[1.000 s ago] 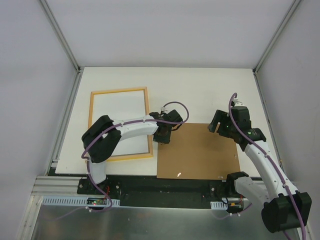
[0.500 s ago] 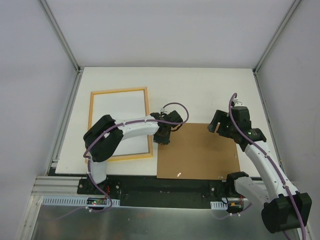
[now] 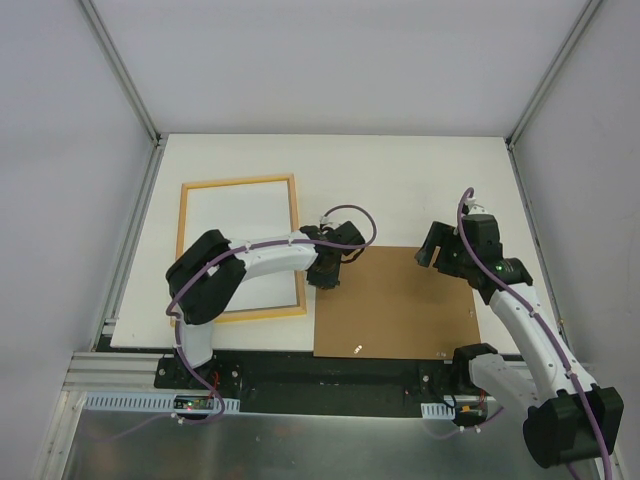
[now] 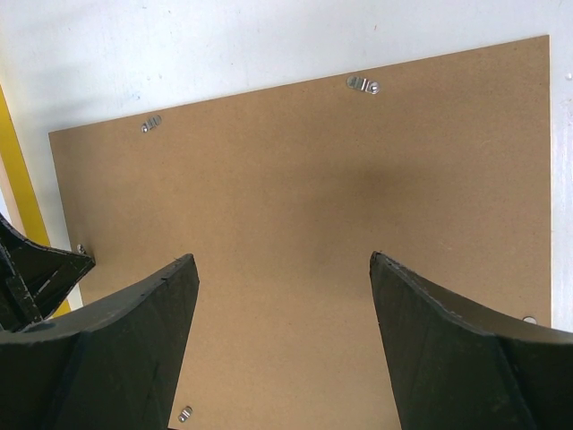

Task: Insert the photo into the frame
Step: Move the backboard to the center of the board.

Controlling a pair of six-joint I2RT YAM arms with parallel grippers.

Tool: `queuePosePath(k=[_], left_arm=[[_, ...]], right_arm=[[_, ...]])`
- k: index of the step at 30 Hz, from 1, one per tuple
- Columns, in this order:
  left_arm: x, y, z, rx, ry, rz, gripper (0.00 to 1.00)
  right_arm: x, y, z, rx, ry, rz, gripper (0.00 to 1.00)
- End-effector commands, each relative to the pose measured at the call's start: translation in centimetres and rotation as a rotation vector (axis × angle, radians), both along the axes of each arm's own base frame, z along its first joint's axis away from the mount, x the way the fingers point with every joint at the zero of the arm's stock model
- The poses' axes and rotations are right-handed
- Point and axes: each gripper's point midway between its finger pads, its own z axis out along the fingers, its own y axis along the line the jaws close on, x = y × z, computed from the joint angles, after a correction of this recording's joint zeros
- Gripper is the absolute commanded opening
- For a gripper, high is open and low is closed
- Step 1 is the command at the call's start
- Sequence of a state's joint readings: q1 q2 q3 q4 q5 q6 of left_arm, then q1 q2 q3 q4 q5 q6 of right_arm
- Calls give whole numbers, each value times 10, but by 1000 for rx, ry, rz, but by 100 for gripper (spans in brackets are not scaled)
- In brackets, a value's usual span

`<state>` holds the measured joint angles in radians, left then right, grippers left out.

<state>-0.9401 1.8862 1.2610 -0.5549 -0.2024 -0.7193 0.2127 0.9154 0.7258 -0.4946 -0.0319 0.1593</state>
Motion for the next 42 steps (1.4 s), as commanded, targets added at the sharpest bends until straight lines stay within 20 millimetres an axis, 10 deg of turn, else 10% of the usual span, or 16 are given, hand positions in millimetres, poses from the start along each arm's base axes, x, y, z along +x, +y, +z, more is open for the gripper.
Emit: queuePosePath(k=[1, 25, 32, 42], left_arm=[[-1, 18, -8, 43, 14, 35, 17], [46, -8, -6, 10, -17, 15, 0], [100, -19, 4, -13, -83, 10, 0], [231, -45, 44, -150, -251, -66, 0]], right_arm=[[3, 0, 8, 1, -35, 8, 79], [10, -2, 14, -8, -43, -1, 79], [19, 0, 11, -14, -38, 0, 79], [31, -7, 0, -64, -6, -27, 80]])
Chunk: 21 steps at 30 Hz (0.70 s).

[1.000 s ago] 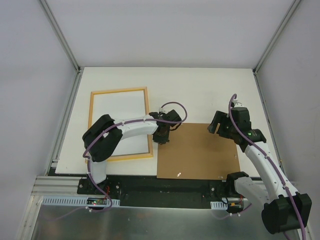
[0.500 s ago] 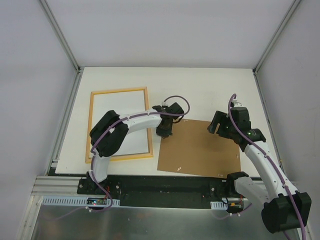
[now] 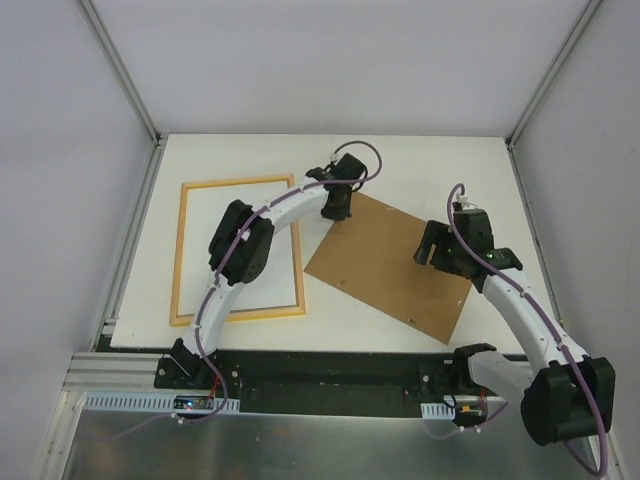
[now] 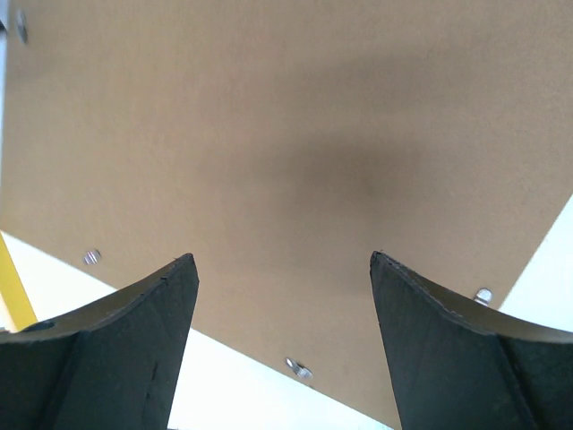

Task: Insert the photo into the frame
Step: Move the backboard to the center of the board.

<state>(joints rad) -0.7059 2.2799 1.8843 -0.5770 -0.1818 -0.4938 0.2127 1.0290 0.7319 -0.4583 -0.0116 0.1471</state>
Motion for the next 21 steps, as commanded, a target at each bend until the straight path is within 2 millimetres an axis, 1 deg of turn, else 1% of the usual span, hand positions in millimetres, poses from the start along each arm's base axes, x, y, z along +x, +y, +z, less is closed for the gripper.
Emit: queuePosePath(k=[1, 5, 6, 8, 9, 11, 12, 13, 14, 15, 16, 18, 19, 21], left_arm=[[65, -14, 32, -76, -123, -111, 0], [99, -27, 39, -162, -164, -175, 0], [108, -26, 37, -169, -173, -163, 0], [115, -25, 52, -211, -189, -148, 1], [116, -21, 65, -223, -203, -117, 3], [110, -12, 88, -226, -225, -69, 9], [105, -8, 104, -236, -238, -33, 14], [95, -1, 109, -241, -222, 16, 17], [80, 5, 114, -262, -193, 65, 17], [65, 11, 114, -265, -169, 113, 19], [39, 16, 102, -251, -119, 138, 22], [4, 22, 93, -222, -89, 198, 26], [-17, 19, 86, -228, -57, 217, 29], [-50, 18, 71, -218, -25, 271, 33]], right_arm=[[21, -5, 18, -29, -62, -21, 80], [22, -6, 14, -40, -48, -26, 80], [23, -6, 14, -41, -49, -27, 80], [23, -7, 11, -50, -39, -23, 80], [23, -7, 8, -55, -33, -20, 80], [23, -9, 4, -68, -35, -19, 80], [22, -11, -1, -78, -28, -26, 80], [22, -12, -5, -81, -19, -28, 80], [21, -12, -9, -82, -8, -30, 80], [21, -11, -12, -78, -4, -33, 79], [20, -11, -15, -76, -1, -33, 79], [20, -11, -19, -79, -1, -47, 79], [19, -11, -20, -75, -3, -51, 79], [19, -10, -18, -71, -14, -60, 79]])
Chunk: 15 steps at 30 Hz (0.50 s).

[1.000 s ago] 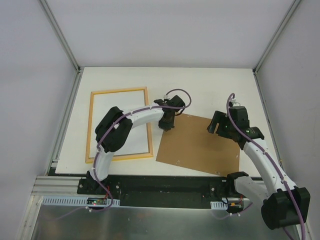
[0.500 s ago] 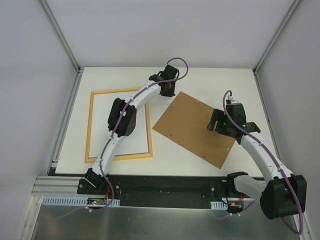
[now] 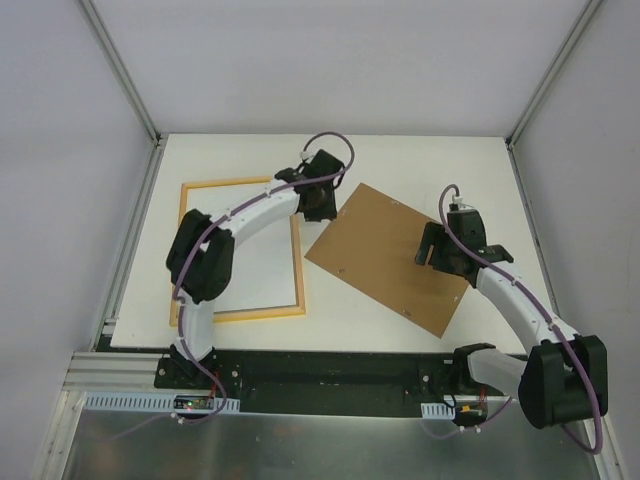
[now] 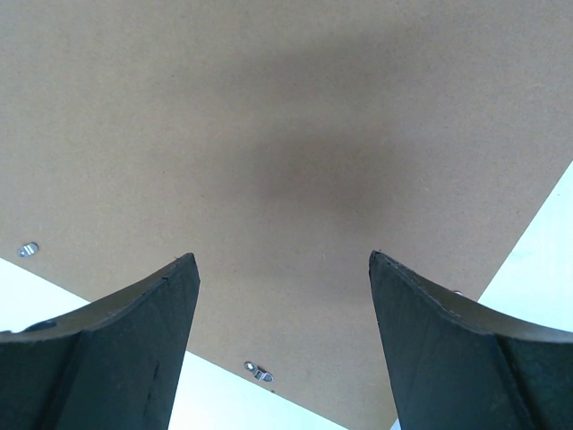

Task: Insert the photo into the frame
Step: Move the backboard to the center of the board.

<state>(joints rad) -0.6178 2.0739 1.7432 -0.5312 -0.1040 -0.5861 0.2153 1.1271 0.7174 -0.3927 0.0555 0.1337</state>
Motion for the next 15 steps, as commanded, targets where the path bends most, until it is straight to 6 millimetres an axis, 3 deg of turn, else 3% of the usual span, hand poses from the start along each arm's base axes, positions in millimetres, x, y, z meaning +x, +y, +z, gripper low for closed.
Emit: queuePosePath(k=[1, 3, 7, 15], left_arm=[[-72, -13, 6, -47, 23, 160, 35], [-95, -13, -4, -50, 36, 240, 43], [-123, -19, -25, -120, 145, 389, 46], [-127, -34, -48, -180, 220, 591, 41]], right_arm=[[7, 0, 5, -3, -51, -27, 78], [7, 0, 8, 0, -66, -33, 78], [5, 3, 14, 13, -85, -27, 78], [-2, 3, 21, 21, -108, -5, 78]])
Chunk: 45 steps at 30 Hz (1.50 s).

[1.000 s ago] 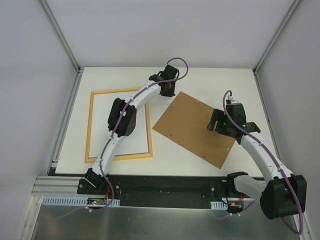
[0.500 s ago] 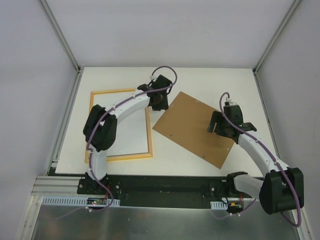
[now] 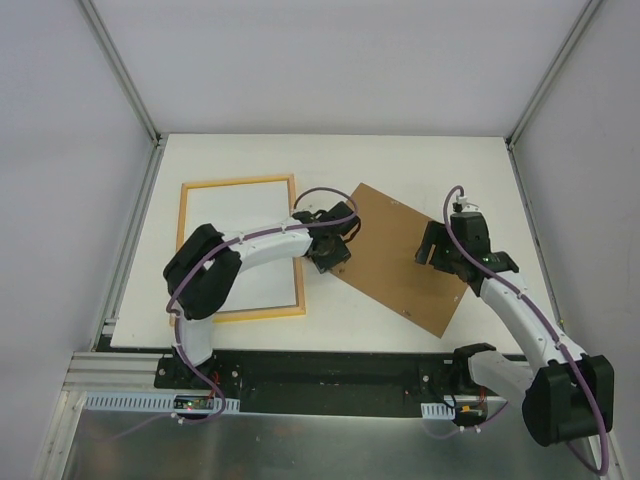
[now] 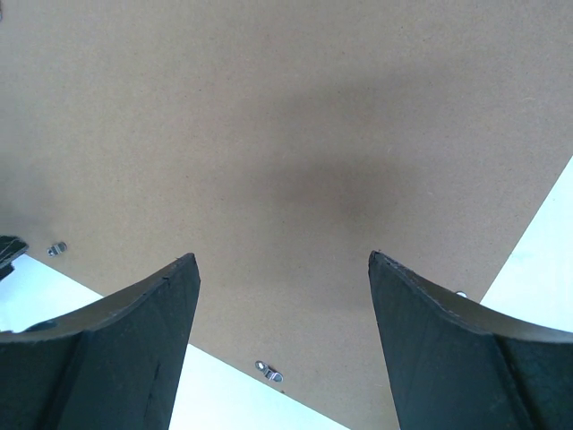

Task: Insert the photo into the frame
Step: Move the backboard to the center of the board.

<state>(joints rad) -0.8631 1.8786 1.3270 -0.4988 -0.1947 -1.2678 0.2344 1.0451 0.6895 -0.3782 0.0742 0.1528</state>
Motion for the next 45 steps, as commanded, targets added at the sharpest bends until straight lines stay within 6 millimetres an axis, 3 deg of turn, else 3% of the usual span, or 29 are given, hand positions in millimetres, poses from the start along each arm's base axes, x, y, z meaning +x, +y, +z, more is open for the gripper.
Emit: queuePosePath(k=[1, 10, 21, 27, 34, 41, 45], left_arm=[[10, -6, -5, -53, 16, 215, 40], [12, -5, -22, -40, 43, 282, 35], [4, -8, -30, -3, 46, 230, 27], [-4, 9, -39, 106, 37, 159, 24], [7, 43, -53, 193, 75, 111, 23], [35, 79, -57, 238, 89, 90, 22], [66, 97, -54, 247, 86, 50, 20]], right_arm=[[0, 2, 10, 10, -44, 5, 78], [0, 5, 15, 25, -60, 23, 78], [1, 6, 15, 29, -56, 28, 78], [2, 9, 16, 46, -59, 27, 78], [1, 10, 11, 48, -43, 24, 78], [-6, 1, 0, 20, -14, -13, 78], [-10, -2, -6, 13, 2, -34, 79]])
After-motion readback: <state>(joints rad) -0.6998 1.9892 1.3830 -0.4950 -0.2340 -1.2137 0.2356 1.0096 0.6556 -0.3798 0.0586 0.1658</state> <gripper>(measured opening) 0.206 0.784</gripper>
